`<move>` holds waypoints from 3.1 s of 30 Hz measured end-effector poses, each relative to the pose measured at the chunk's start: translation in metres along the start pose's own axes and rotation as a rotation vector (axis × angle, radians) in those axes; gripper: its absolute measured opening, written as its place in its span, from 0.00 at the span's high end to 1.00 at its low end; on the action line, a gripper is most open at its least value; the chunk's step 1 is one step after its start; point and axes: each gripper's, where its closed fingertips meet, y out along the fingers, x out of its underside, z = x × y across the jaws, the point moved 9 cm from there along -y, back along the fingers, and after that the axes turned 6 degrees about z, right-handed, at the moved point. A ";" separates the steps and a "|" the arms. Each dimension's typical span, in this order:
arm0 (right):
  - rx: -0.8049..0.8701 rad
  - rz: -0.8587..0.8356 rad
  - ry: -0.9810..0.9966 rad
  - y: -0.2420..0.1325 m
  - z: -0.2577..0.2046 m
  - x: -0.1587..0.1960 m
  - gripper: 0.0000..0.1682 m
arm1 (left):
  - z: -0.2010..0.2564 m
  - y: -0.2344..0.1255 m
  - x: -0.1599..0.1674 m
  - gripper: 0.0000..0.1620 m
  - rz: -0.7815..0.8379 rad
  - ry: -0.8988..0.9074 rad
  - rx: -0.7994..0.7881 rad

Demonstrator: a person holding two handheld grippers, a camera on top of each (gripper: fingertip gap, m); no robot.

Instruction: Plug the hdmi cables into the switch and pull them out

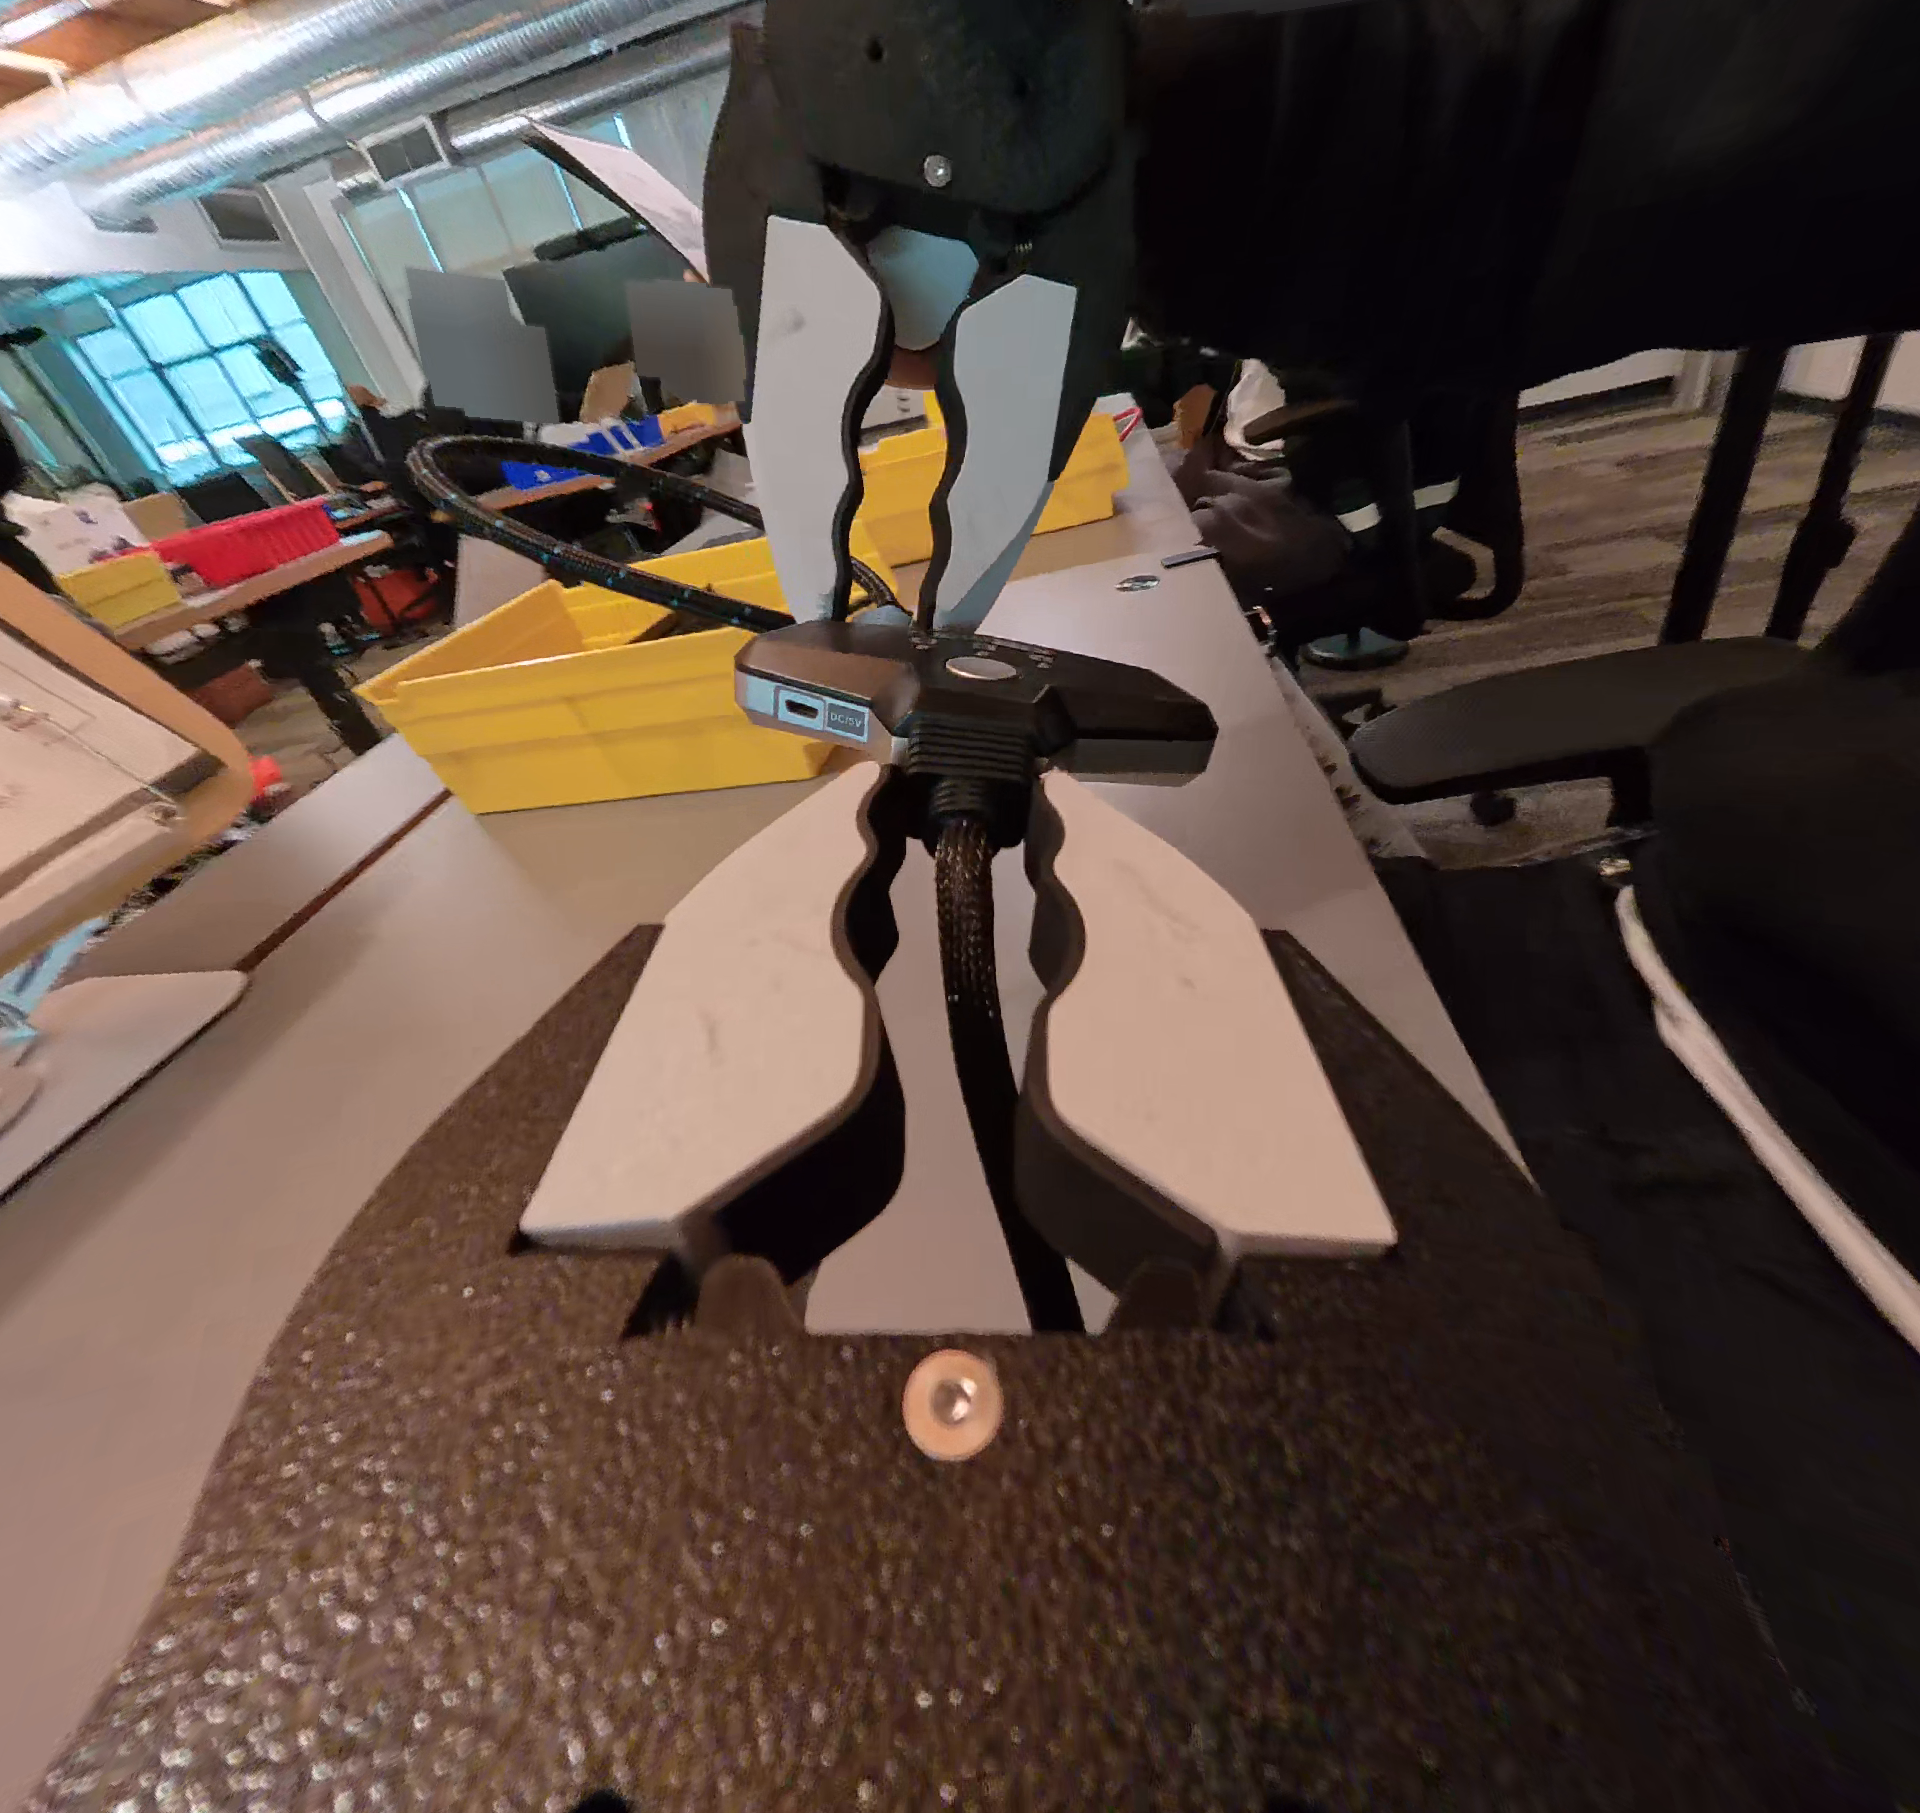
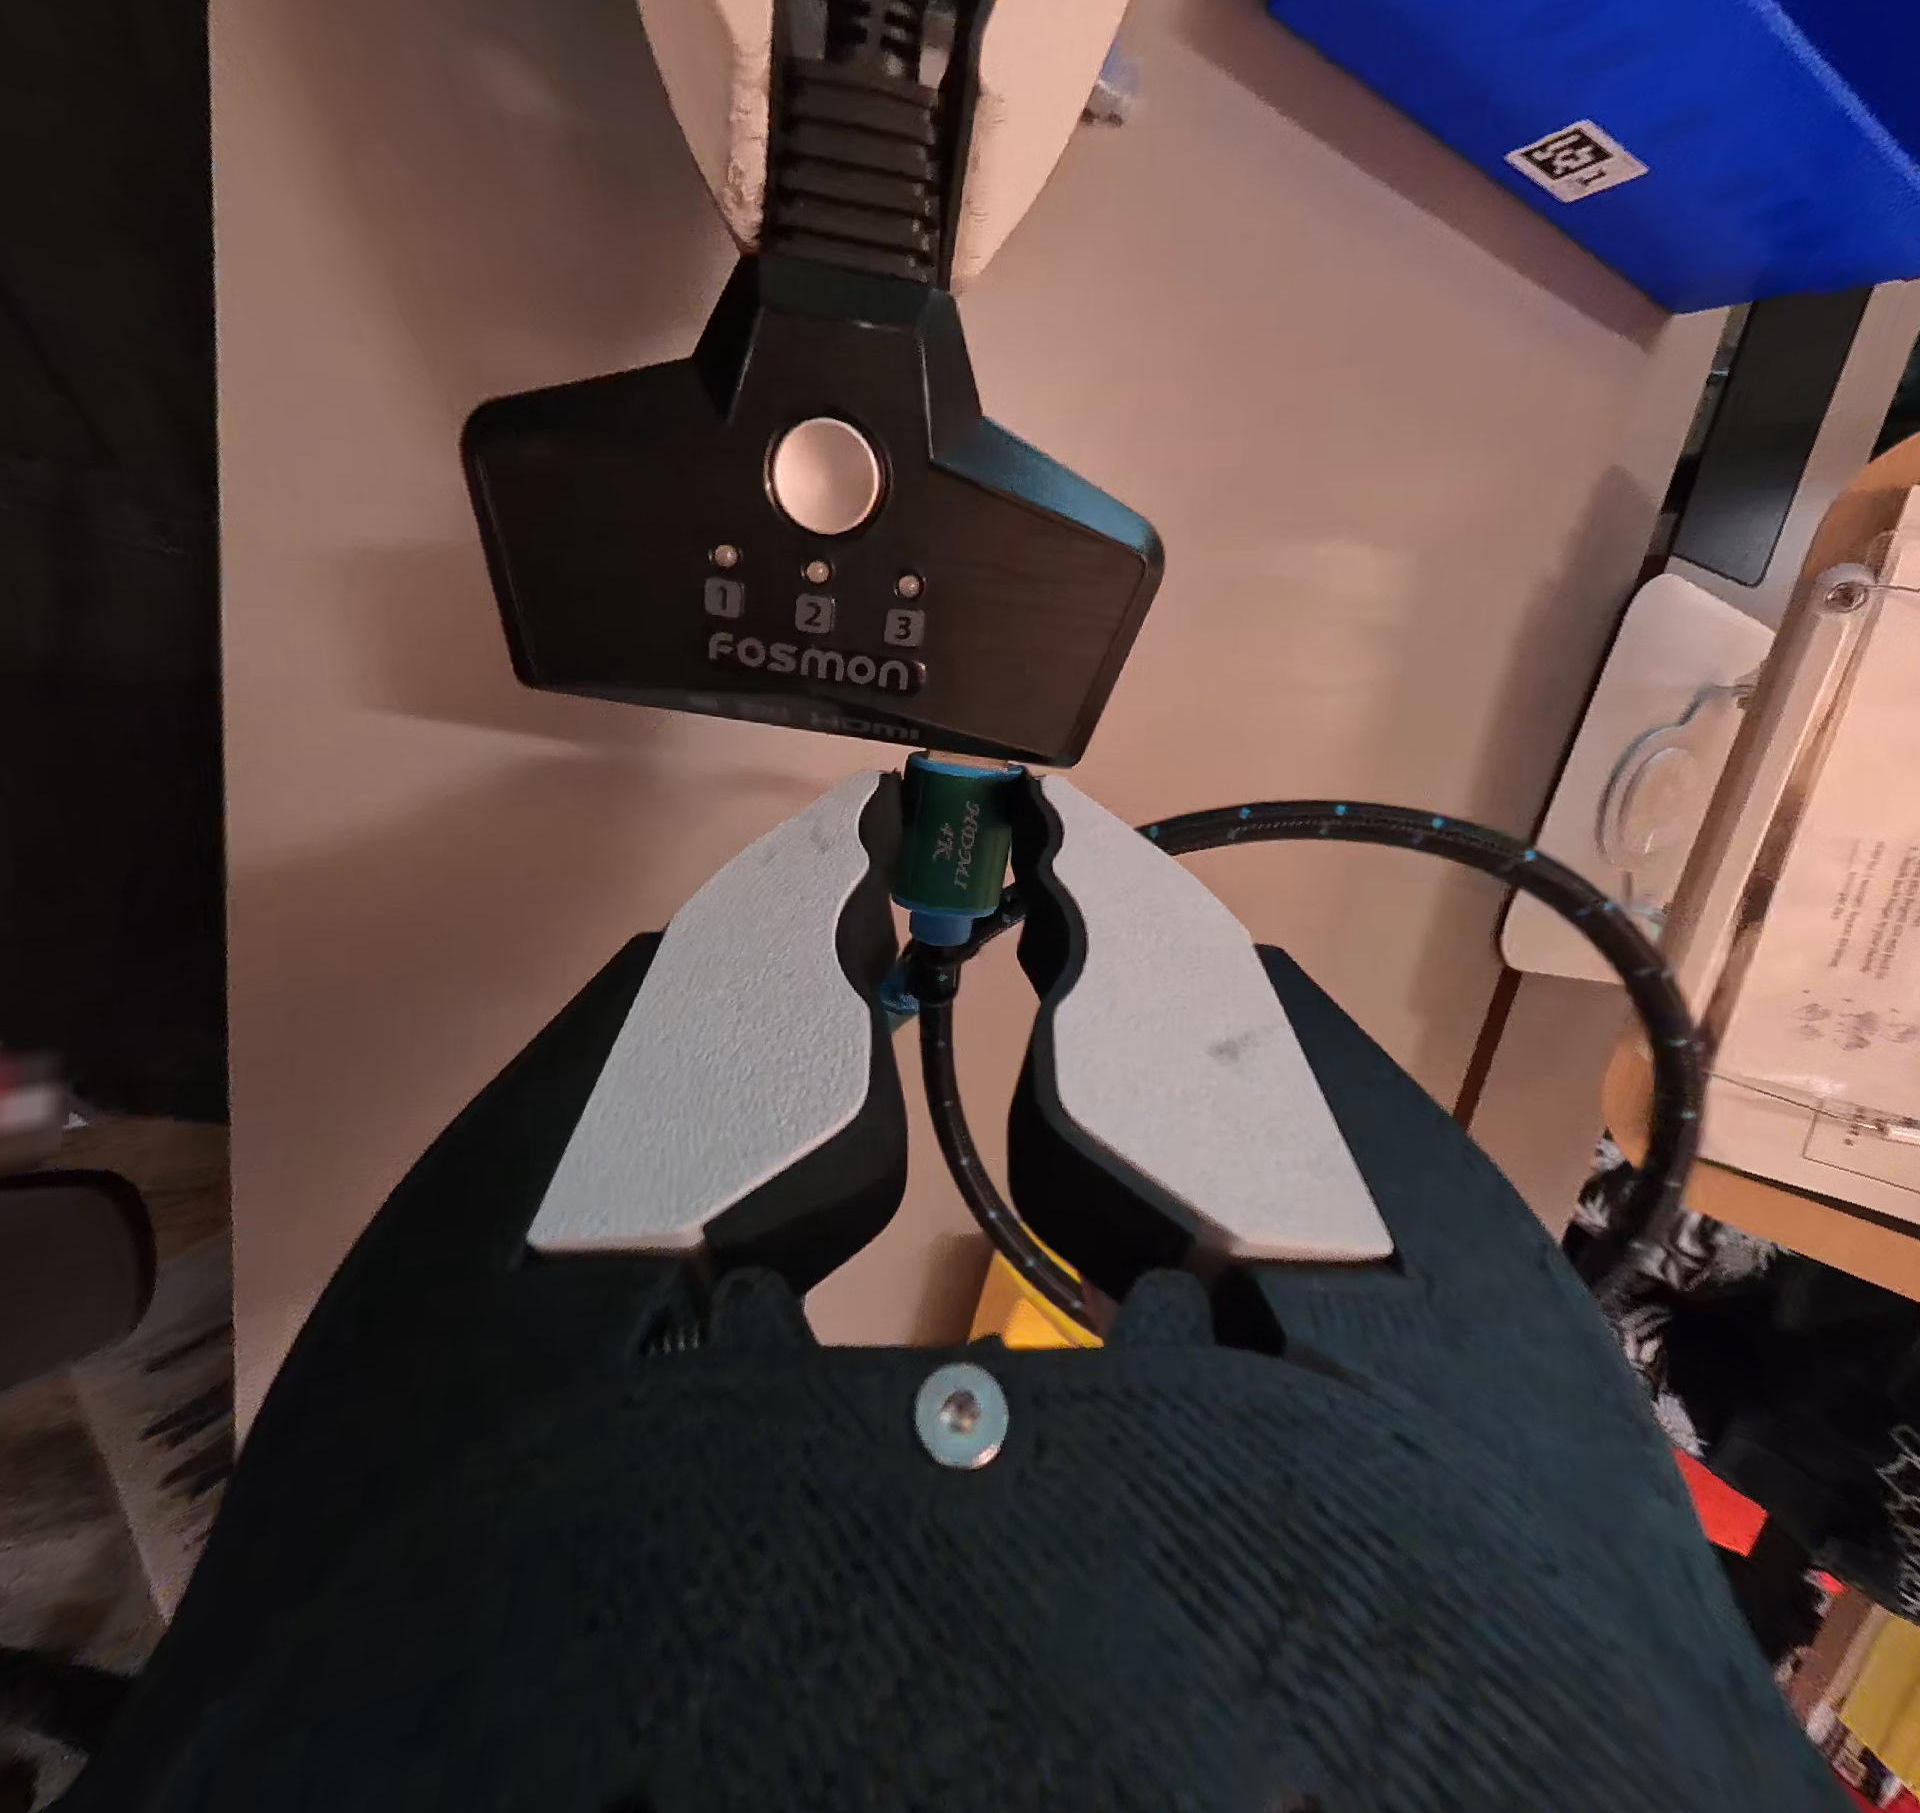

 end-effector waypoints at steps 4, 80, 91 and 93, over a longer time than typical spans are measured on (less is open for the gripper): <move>0.015 -0.007 -0.012 -0.003 0.003 -0.001 0.87 | -0.002 0.000 -0.001 0.86 -0.006 -0.009 -0.008; 0.377 0.478 1.129 -0.050 0.083 0.207 0.42 | -0.019 -0.028 -0.001 0.87 0.044 0.025 -0.177; -0.876 1.166 1.106 0.044 0.005 0.009 0.68 | 0.005 0.004 -0.020 0.87 0.104 0.231 -0.120; -0.819 1.102 1.085 0.050 0.007 0.008 0.83 | 0.005 0.002 -0.019 0.87 0.060 0.273 -0.136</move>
